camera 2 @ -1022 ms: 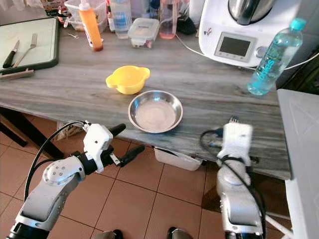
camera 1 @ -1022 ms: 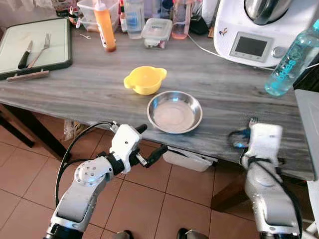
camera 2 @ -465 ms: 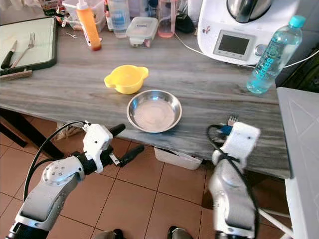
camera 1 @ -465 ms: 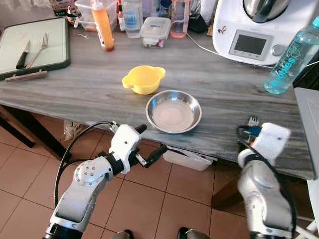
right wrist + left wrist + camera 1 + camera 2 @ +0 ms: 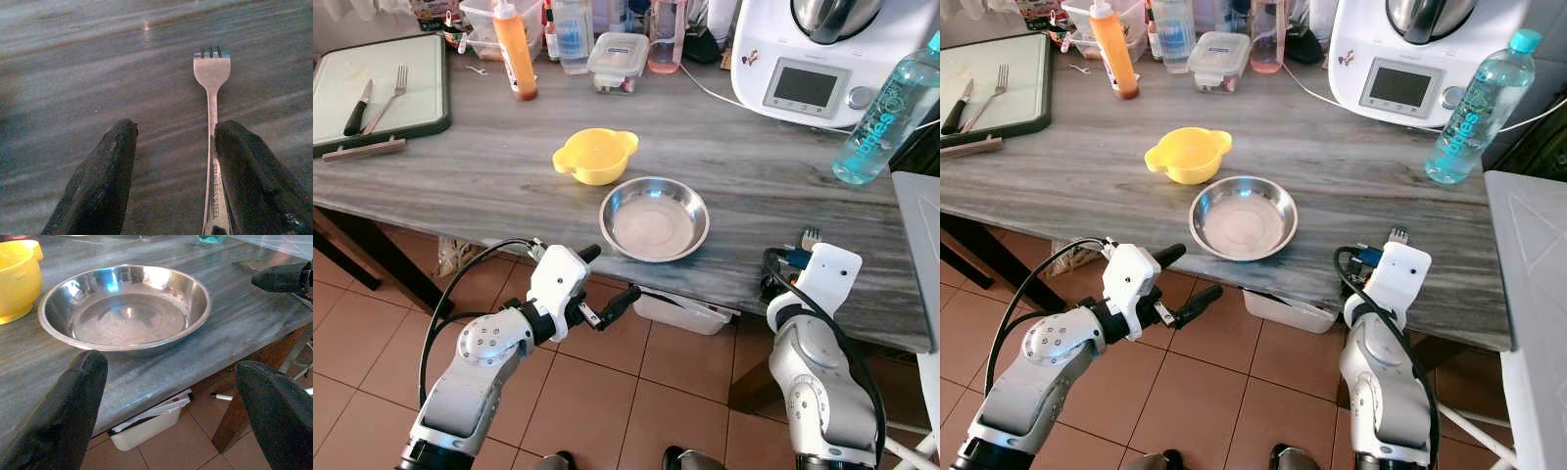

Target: Setting the table

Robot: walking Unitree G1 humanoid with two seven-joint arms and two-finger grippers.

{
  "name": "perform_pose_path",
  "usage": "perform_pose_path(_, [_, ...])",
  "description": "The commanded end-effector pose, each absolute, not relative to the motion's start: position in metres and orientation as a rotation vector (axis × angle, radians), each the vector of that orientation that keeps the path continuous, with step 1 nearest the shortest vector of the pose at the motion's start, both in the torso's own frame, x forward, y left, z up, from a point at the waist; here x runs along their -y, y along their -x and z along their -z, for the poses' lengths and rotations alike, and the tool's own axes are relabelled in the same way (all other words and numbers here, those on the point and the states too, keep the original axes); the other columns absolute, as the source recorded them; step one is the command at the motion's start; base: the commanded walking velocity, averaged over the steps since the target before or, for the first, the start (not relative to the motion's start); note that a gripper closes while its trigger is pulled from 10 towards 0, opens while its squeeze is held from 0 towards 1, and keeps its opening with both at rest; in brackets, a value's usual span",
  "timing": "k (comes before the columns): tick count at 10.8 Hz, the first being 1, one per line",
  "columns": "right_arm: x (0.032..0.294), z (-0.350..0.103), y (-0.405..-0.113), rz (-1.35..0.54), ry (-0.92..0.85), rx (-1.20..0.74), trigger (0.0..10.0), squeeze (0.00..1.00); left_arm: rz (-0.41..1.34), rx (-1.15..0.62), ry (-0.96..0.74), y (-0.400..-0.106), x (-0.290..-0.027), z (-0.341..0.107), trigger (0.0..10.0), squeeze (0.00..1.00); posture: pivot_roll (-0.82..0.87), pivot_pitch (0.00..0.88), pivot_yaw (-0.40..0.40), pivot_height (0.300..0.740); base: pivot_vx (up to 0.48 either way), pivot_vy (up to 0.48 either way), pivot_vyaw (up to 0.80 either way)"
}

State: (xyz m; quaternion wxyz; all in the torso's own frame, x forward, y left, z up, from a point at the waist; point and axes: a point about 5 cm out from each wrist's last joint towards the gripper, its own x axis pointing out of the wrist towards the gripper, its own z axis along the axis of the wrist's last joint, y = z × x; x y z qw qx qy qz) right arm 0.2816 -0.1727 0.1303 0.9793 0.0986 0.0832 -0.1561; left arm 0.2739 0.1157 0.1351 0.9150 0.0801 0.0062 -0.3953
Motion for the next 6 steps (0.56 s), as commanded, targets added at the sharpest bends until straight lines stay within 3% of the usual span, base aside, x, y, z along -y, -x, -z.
perform_pose_path(1, [0.176,-0.130,-0.281,0.322,-0.207,-0.178,10.0,0.00,0.824,-0.024,-0.175,-0.270,-0.116,-0.133,10.0,0.00,0.14,0.190,0.003,0.740,0.000,0.000,0.00])
perform_pose_path(6, [0.180,-0.140,-0.275,0.329,-0.158,-0.138,10.0,0.00,0.830,-0.027,-0.172,-0.270,-0.115,-0.134,10.0,0.00,0.13,0.195,0.008,0.740,0.000,0.000,0.00])
